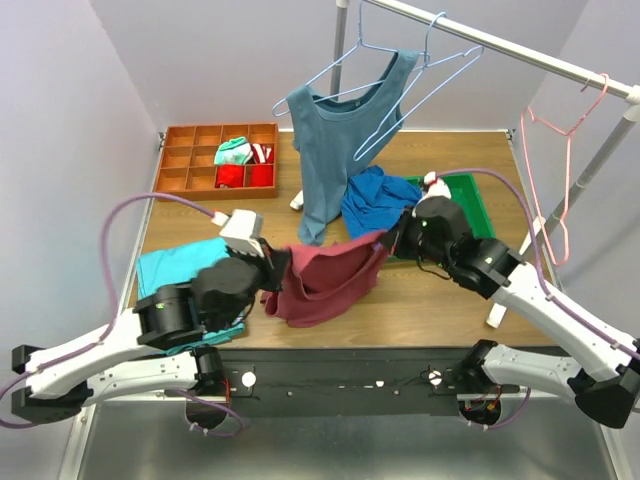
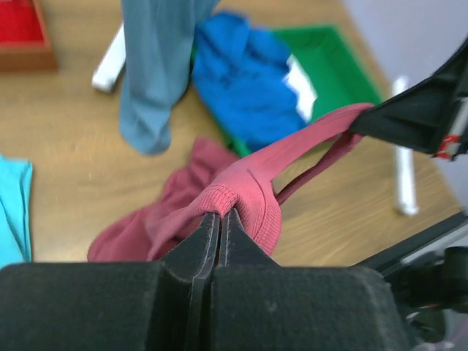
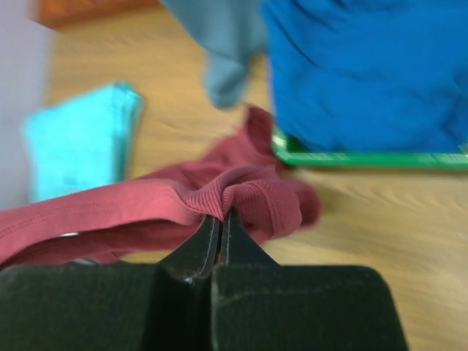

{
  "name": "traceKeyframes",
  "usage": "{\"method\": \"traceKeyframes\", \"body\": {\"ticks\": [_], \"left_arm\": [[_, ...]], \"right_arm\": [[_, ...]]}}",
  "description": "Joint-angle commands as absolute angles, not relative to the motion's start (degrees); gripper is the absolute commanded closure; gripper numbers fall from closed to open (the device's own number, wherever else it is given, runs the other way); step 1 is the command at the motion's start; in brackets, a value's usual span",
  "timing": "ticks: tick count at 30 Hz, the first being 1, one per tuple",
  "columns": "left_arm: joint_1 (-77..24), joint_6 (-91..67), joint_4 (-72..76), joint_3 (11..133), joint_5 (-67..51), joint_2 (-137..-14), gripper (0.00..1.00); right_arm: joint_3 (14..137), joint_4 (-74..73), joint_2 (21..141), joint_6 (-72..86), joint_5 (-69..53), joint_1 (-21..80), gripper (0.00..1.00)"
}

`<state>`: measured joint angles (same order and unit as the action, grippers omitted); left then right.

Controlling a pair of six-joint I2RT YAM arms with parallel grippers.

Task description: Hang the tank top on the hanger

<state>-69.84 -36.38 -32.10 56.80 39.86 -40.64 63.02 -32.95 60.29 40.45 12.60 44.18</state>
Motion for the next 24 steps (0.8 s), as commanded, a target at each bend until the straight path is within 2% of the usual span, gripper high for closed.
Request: {"method": "traceKeyframes", "body": {"ticks": [1, 6, 7, 10, 11, 12, 15, 17, 21, 24], "left_arm": [[-69.6, -46.8, -30.6, 45.7, 39.5, -39.6, 1.00], [-65.1, -48.5, -27.3, 38.2, 36.2, -42.6, 1.00], [-63.6, -48.2, -26.6, 37.7, 33.2, -43.2, 1.00], [-57.3, -44.8, -23.2, 37.0, 27.3, -45.7, 0.96], [-56.2, -43.8, -22.6, 37.3, 24.7, -46.7, 0.90], [-55.1, -41.3, -22.2, 38.3, 23.7, -47.4, 0.72], [-52.8, -37.7, -23.6, 42.1, 21.8, -48.4, 0.33], [-51.2, -35.0, -24.6, 44.1, 21.3, -48.5, 0.25], [-49.0, -30.6, -28.1, 51.6, 16.8, -48.2, 0.14], [-48.9, -26.6, -30.8, 59.8, 16.8, -49.5, 0.10]], "right_arm": [[53.4, -33.6, 59.9, 43.5, 19.0, 44.1, 0.95], [48.5, -33.6, 63.0, 43.3, 21.4, 44.1, 0.82], [47.9, -33.5, 63.4, 43.2, 21.2, 44.1, 0.73], [46.8, -31.7, 64.3, 42.6, 20.3, 44.1, 0.60], [46.4, -31.3, 64.3, 42.5, 20.0, 44.1, 0.56], [46.2, -30.9, 64.3, 42.3, 19.8, 44.1, 0.52], [45.8, -30.3, 63.9, 40.9, 19.2, 44.2, 0.39], [45.7, -30.1, 63.5, 40.3, 18.5, 44.1, 0.33], [44.6, -28.6, 61.8, 39.3, 17.6, 44.1, 0.30], [43.7, -26.6, 60.6, 38.8, 16.8, 44.2, 0.27]]}}
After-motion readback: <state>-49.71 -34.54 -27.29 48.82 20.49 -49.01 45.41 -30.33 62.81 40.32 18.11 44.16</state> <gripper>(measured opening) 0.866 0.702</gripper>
